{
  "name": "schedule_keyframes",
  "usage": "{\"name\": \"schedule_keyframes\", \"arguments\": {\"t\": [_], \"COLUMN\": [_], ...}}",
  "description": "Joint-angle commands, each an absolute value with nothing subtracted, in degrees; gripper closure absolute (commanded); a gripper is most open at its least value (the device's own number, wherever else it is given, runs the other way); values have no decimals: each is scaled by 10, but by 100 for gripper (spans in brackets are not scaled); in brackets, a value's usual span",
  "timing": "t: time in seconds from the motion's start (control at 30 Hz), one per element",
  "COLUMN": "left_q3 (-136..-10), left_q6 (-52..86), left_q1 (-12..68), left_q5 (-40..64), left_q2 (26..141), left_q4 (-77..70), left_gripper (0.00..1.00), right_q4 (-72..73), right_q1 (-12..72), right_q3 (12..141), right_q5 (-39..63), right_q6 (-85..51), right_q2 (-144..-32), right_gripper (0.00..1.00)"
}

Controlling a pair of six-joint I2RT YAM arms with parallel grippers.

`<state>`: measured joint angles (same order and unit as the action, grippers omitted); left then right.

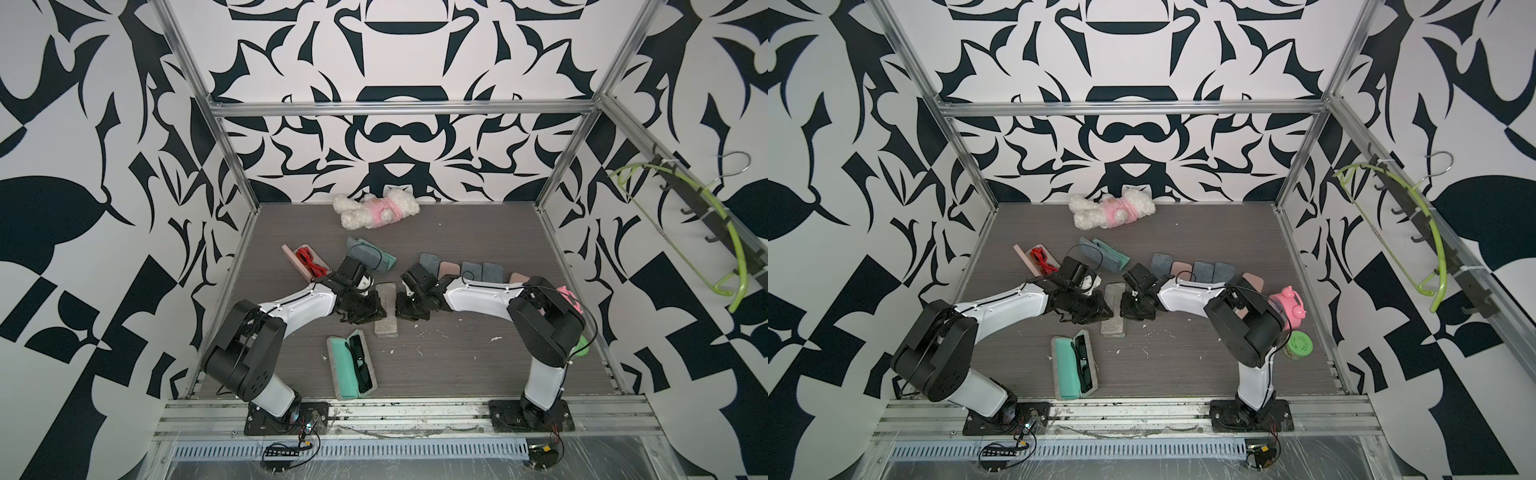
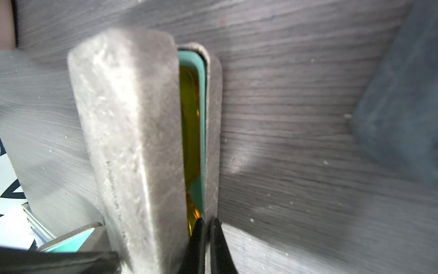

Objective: Close the glasses case
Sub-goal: Close the glasses case at the center of the board.

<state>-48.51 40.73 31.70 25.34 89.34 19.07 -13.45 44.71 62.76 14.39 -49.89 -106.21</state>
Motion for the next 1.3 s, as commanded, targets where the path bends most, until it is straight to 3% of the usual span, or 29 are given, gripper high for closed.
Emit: {"name": "schedule_keyframes", "arguments": {"t": [0.0, 0.17, 0.33, 0.6, 0.87, 1.27], "left_q3": [-481, -498, -523, -530, -539, -561], "left_q6": [414, 415, 408, 385, 386, 371], "left_q1": [317, 315, 315, 314, 314, 324], "left_q5": [258, 245, 236, 211, 219, 218], "left_q2": [890, 894, 905, 922, 941, 976], "left_q4": [200, 214, 231, 262, 237, 252], "left_gripper": [75, 34, 16, 16, 5, 4], "right_q4": [-132, -132, -130, -127, -123, -108], "right_q1": [452, 452, 452, 452, 452, 452], "right_q3": [618, 616, 613, 614, 614, 615], "right_q5": [143, 142, 143, 146, 151, 167], "right_q6": [-504, -503, -504, -504, -504, -505], "right_q2": [-1057, -1054, -1052, -1047, -1042, -1036], "right_gripper": [92, 92, 92, 92, 92, 91]}}
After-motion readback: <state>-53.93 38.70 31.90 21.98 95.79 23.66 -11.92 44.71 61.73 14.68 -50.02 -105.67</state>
